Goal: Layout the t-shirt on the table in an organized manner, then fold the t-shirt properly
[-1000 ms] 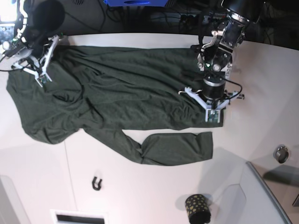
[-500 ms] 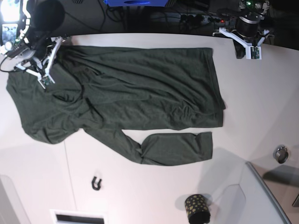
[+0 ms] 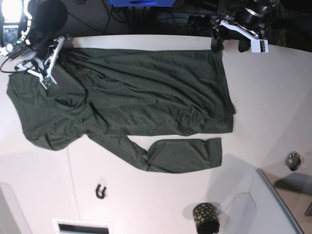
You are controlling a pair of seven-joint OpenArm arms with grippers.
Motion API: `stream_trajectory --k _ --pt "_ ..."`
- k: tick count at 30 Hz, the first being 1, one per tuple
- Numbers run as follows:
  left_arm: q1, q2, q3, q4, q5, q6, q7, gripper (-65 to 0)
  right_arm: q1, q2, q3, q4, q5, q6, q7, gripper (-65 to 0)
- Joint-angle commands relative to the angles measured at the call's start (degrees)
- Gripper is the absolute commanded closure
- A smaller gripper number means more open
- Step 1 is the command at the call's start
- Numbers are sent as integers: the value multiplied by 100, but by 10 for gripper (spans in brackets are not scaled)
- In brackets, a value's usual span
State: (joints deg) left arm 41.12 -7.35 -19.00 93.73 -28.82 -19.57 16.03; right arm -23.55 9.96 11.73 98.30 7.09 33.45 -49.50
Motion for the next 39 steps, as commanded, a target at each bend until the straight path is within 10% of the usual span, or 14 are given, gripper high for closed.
stream_trajectory --k 1,22,32,39 --pt "24 -43 -29 -41 -24 -34 -87 -602 21 64 19 29 25 -18 57 -14" --pt "-908 221 569 -1044 3 -16 -60 -594 83 46 19 -76 25 -18 66 -14" --pt "-855 221 516 -877 3 -16 -52 -67 83 46 19 -76 25 -18 66 -14" --pt "-433 186 516 521 3 502 318 0 83 46 19 -76 16 -18 66 -14"
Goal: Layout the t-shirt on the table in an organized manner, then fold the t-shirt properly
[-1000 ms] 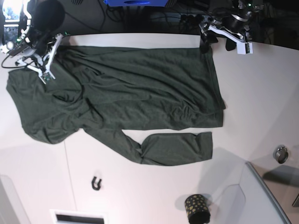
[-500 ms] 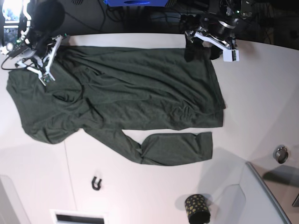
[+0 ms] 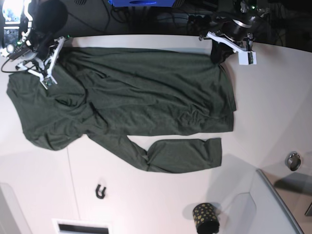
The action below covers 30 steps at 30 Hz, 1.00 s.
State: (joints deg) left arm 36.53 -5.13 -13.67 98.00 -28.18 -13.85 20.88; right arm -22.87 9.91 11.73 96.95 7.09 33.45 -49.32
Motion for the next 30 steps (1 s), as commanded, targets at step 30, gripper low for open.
stream_trajectory --k 30 --pt "-3201 16 44 -1153 -113 633 2268 -186 -29 42 19 59 16 -18 5 -14"
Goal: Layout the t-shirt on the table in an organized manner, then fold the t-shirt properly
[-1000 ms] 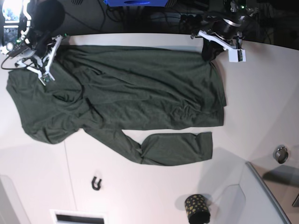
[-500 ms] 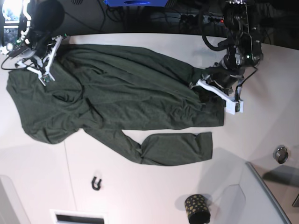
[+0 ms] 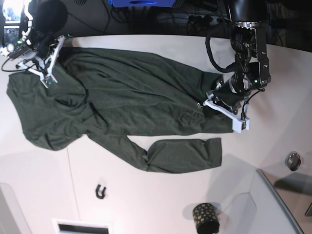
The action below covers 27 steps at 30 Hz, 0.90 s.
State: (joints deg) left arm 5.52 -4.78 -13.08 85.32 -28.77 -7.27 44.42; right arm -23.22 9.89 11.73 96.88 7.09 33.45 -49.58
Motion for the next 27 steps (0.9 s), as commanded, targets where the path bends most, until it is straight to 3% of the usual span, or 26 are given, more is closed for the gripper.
stream_trajectory --k 1,4,8,11,14,20,21,23,27 --pt "-99 -19 -15 123 -54 -25 -86 -235 6 44 10 66 25 -18 31 -14" --pt "-82 -19 -24 413 -54 -25 -86 -415 -3 44 10 83 25 -9 48 -14" --pt "-46 -19 -24 862 -54 -25 -86 -563 -3 44 10 180 25 -9 66 -14" --pt "68 -46 -85 1292 -54 -25 -86 -592 -56 44 10 444 25 61 66 -14" --pt "411 -160 -235 1679 -54 -25 -86 -591 -126 44 19 795 25 655 66 -14" --pt "1422 -432 -806 1732 -2 -51 -130 -584 -161 44 27 936 25 655 75 -14" --pt "1562 -459 -815 1732 -2 -60 -139 -571 -161 44 27 927 25 655 92 -14" --pt "1694 -503 -771 1767 -2 -60 -148 -481 -161 44 27 910 16 655 242 -14" --pt "1712 -485 -393 1758 -2 -60 -614 -142 -117 44 19 611 16 655 382 -14"
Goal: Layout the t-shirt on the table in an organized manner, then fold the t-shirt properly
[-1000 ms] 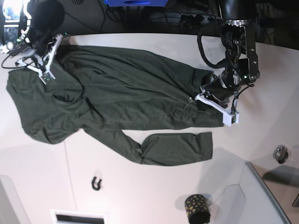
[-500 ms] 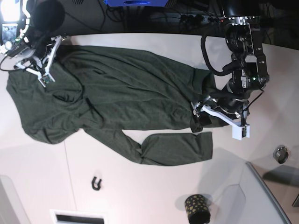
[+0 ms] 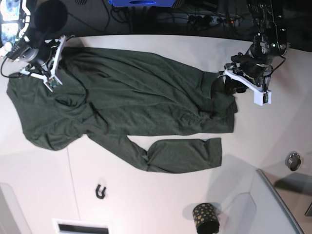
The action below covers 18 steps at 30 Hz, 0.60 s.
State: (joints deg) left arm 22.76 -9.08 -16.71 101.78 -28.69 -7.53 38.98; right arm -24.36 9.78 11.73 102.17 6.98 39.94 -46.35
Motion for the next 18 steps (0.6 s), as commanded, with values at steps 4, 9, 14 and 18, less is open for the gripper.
stream_trajectory --k 4,9,14,18 --pt "119 -63 260 60 -10 -34 -808 0 58 55 19 -68 18 6 59 -14" --pt "75 -72 278 -204 -10 -34 -1116 -82 32 55 19 -94 9 6 59 -14" --pt "-65 -54 304 -257 -10 -25 -1098 -232 32 64 19 -94 9 6 41 -14" --pt "-250 -54 401 -564 -10 -25 -1107 -329 40 64 19 -103 9 6 41 -14"
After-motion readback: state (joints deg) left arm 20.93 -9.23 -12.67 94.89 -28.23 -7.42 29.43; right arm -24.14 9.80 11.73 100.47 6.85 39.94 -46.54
